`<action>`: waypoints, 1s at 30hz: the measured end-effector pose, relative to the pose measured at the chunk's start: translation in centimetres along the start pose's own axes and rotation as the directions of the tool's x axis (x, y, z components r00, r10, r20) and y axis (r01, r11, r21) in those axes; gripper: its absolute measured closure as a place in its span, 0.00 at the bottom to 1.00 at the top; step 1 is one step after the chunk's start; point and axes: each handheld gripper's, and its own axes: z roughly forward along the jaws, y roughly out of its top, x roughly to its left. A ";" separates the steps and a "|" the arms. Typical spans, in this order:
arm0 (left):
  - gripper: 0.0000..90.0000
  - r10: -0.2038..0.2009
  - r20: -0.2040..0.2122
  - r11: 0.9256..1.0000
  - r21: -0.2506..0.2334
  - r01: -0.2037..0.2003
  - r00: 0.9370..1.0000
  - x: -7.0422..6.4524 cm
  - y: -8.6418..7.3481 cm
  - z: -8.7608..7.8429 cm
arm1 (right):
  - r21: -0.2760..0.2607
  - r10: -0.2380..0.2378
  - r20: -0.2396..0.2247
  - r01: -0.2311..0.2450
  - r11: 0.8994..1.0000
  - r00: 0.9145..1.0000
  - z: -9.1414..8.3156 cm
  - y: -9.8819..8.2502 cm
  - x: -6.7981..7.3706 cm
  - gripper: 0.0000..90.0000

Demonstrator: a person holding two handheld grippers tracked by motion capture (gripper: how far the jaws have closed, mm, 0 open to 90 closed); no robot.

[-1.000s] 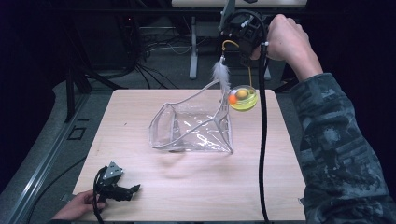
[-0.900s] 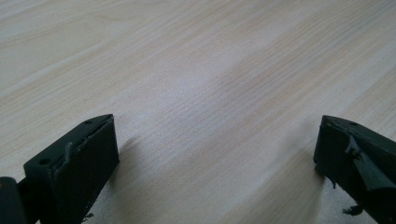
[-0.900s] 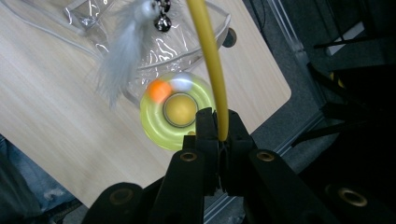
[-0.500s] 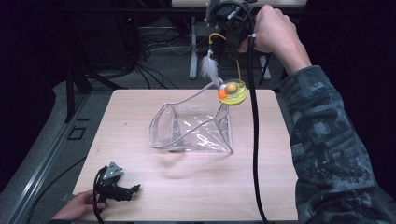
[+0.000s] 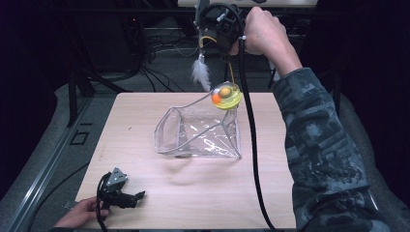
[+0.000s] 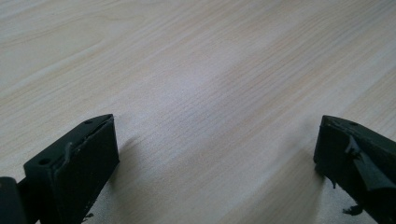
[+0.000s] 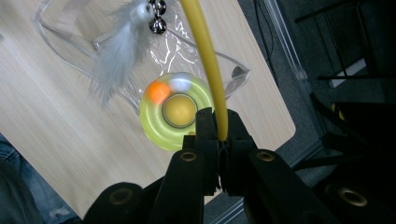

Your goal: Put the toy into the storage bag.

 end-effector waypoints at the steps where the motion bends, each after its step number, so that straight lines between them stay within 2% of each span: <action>1: 0.00 -0.001 -0.002 1.000 -0.005 0.001 1.000 0.0 0.0 0.0 | -0.001 -0.002 -0.004 0.002 1.000 1.000 0.1 0.1 0.0 0.98; 13: 0.00 0.000 -0.003 1.000 -0.005 0.000 1.000 0.0 0.0 0.0 | -0.027 -0.025 -0.046 0.024 0.999 0.999 2.0 1.9 0.8 0.98; 19: 0.00 0.001 -0.002 1.000 -0.005 -0.001 1.000 0.0 0.0 0.0 | -0.033 -0.031 -0.068 0.029 0.999 0.997 3.6 2.7 1.0 0.98; 26: 0.00 -0.002 -0.002 1.000 -0.005 0.002 1.000 0.0 0.0 0.0 | -0.019 -0.031 -0.107 0.030 0.999 0.994 6.7 3.3 1.4 0.98; 27: 0.00 0.000 0.000 1.000 0.000 0.000 1.000 0.0 0.0 0.0 | -0.019 -0.031 -0.107 0.030 0.999 0.994 6.7 3.3 1.4 0.98; 30: 0.00 0.000 -0.001 1.000 0.000 0.000 1.000 0.0 0.0 0.0 | -0.006 -0.032 -0.131 0.031 1.000 0.991 8.6 3.1 1.7 0.98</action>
